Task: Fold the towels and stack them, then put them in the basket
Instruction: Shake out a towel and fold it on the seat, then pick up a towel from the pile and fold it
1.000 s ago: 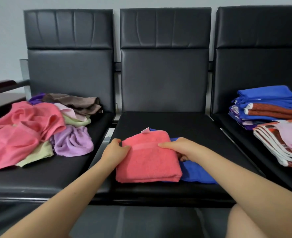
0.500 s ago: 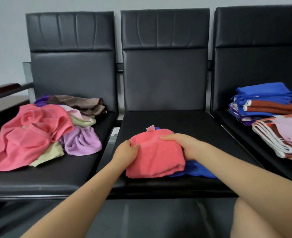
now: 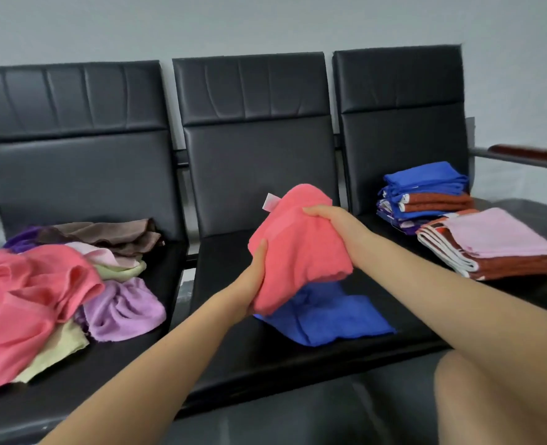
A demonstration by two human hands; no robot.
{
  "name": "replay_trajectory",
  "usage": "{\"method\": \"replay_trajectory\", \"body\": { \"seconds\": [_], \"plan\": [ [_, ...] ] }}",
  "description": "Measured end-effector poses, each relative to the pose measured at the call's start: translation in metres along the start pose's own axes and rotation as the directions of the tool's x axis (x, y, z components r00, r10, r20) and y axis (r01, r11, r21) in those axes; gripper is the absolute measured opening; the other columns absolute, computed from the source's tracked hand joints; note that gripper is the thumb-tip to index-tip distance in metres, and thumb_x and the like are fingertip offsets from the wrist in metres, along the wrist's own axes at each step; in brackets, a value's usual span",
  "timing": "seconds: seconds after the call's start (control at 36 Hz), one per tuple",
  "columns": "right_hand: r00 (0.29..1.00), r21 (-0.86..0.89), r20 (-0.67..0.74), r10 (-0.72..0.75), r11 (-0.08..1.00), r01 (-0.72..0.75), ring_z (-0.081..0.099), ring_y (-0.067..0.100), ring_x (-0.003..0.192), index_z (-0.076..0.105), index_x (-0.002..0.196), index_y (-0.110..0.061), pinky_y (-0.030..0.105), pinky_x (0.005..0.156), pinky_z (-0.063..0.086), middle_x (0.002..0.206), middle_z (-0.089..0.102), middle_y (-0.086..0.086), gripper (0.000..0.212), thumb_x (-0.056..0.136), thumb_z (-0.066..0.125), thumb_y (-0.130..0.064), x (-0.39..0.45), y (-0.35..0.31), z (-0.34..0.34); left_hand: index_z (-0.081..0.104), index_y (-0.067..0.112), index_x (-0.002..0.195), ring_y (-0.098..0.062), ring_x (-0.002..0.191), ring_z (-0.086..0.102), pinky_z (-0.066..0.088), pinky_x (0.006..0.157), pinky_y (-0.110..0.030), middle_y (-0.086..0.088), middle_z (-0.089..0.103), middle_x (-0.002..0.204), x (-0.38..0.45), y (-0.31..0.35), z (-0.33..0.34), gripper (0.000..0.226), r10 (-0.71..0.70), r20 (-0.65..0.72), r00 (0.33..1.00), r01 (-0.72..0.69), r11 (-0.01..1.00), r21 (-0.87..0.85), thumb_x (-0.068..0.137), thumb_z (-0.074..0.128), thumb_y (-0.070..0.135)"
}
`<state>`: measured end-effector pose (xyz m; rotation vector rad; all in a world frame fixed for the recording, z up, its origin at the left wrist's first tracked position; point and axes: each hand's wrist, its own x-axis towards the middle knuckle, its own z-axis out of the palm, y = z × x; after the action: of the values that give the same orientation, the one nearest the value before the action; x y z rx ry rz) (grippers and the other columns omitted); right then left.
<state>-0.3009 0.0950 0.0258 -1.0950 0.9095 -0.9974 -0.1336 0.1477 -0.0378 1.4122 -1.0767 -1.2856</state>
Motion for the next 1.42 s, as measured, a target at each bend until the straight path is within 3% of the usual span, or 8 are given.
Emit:
{"method": "replay_trajectory", "body": {
  "seconds": [0.19, 0.33, 0.44, 0.83, 1.06, 1.17, 1.28, 1.42],
  "plan": [
    [0.985, 0.008, -0.168, -0.035, 0.999, 0.037, 0.064, 0.029, 0.092, 0.061, 0.116, -0.005, 0.04, 0.092, 0.05, 0.104, 0.067, 0.014, 0.044, 0.08, 0.073, -0.026, 0.0, -0.021, -0.036, 0.053, 0.029, 0.135, -0.017, 0.116, 0.057, 0.041, 0.106, -0.038, 0.0, 0.06, 0.129, 0.022, 0.032, 0.025, 0.069, 0.102, 0.003, 0.995, -0.102, 0.994, -0.034, 0.084, 0.042, 0.075],
    [0.982, 0.005, -0.187, -0.029, 1.0, 0.03, 0.063, 0.029, 0.093, 0.06, 0.119, -0.005, 0.041, 0.092, 0.047, 0.108, 0.066, 0.015, 0.046, 0.081, 0.073, -0.028, -0.004, -0.031, -0.063, 0.062, 0.02, 0.12, -0.016, 0.102, 0.064, 0.052, 0.081, -0.031, -0.003, 0.067, 0.116, 0.03, 0.047, 0.047, 0.048, 0.104, 0.068, 0.992, -0.087, 0.973, -0.214, 0.086, 0.06, 0.054],
    [0.976, -0.059, -0.213, -0.049, 0.998, 0.037, 0.065, 0.024, 0.091, 0.062, 0.112, -0.008, 0.034, 0.078, 0.051, 0.102, 0.068, 0.011, 0.028, 0.09, 0.066, -0.025, -0.006, -0.041, -0.096, 0.062, 0.013, 0.119, -0.021, 0.104, 0.064, 0.05, 0.097, -0.039, -0.007, 0.067, 0.114, 0.043, 0.054, 0.077, 0.045, 0.161, 0.008, 0.987, -0.158, 0.973, -0.167, 0.085, 0.068, 0.042],
    [0.885, -0.532, -0.382, -0.267, 0.846, 0.025, 0.063, 0.026, 0.101, 0.065, 0.116, -0.004, 0.037, 0.094, 0.05, 0.114, 0.066, 0.013, 0.031, 0.087, 0.07, -0.015, -0.015, -0.087, -0.269, 0.05, 0.018, 0.136, -0.023, 0.112, 0.058, 0.047, 0.101, -0.042, -0.005, 0.059, 0.126, 0.091, 0.068, 0.269, 0.05, 0.297, 0.112, 0.948, -0.29, 0.954, -0.08, 0.09, 0.063, 0.033],
    [0.765, -0.833, -0.431, -0.478, 0.538, -0.133, 0.059, 0.031, 0.111, 0.059, 0.126, -0.01, 0.036, 0.092, 0.046, 0.123, 0.063, 0.012, 0.046, 0.087, 0.069, -0.031, 0.01, -0.084, -0.358, 0.035, 0.02, 0.142, -0.027, 0.122, 0.052, 0.044, 0.104, -0.047, -0.003, 0.051, 0.137, 0.122, 0.058, 0.354, 0.064, 0.197, 0.195, 0.961, -0.2, 0.98, -0.003, 0.087, 0.066, 0.03],
    [0.833, -0.862, -0.457, -0.311, 0.387, -0.328, 0.055, 0.033, 0.119, 0.051, 0.134, -0.008, 0.035, 0.093, 0.042, 0.133, 0.057, 0.016, 0.056, 0.094, 0.054, -0.047, 0.021, -0.039, -0.39, 0.041, 0.017, 0.142, -0.029, 0.124, 0.051, 0.045, 0.102, -0.047, -0.005, 0.051, 0.135, 0.139, 0.028, 0.361, 0.055, 0.164, 0.184, 0.969, -0.207, 0.948, 0.242, 0.092, 0.056, 0.035],
    [0.748, -0.809, -0.556, -0.363, 0.442, -0.388, 0.053, 0.036, 0.119, 0.049, 0.135, -0.007, 0.041, 0.095, 0.045, 0.131, 0.056, 0.017, 0.071, 0.088, 0.053, -0.06, 0.022, -0.021, -0.404, 0.052, 0.014, 0.125, -0.029, 0.096, 0.064, 0.057, 0.079, -0.042, -0.009, 0.062, 0.114, 0.148, 0.017, 0.349, 0.057, 0.119, 0.118, 0.986, -0.153, 0.925, 0.348, 0.082, 0.053, 0.052],
    [0.63, -0.914, -0.405, -0.663, 0.305, -0.267, 0.05, 0.029, 0.118, 0.06, 0.122, -0.015, 0.041, 0.093, 0.044, 0.122, 0.058, 0.009, 0.036, 0.09, 0.058, -0.032, 0.012, -0.032, -0.378, 0.057, 0.016, 0.1, -0.015, 0.059, 0.054, 0.048, 0.054, -0.023, -0.001, 0.057, 0.079, 0.144, 0.029, 0.306, 0.027, 0.145, 0.081, 0.986, -0.165, 0.92, 0.354, 0.097, 0.049, 0.042]
  ]
}}
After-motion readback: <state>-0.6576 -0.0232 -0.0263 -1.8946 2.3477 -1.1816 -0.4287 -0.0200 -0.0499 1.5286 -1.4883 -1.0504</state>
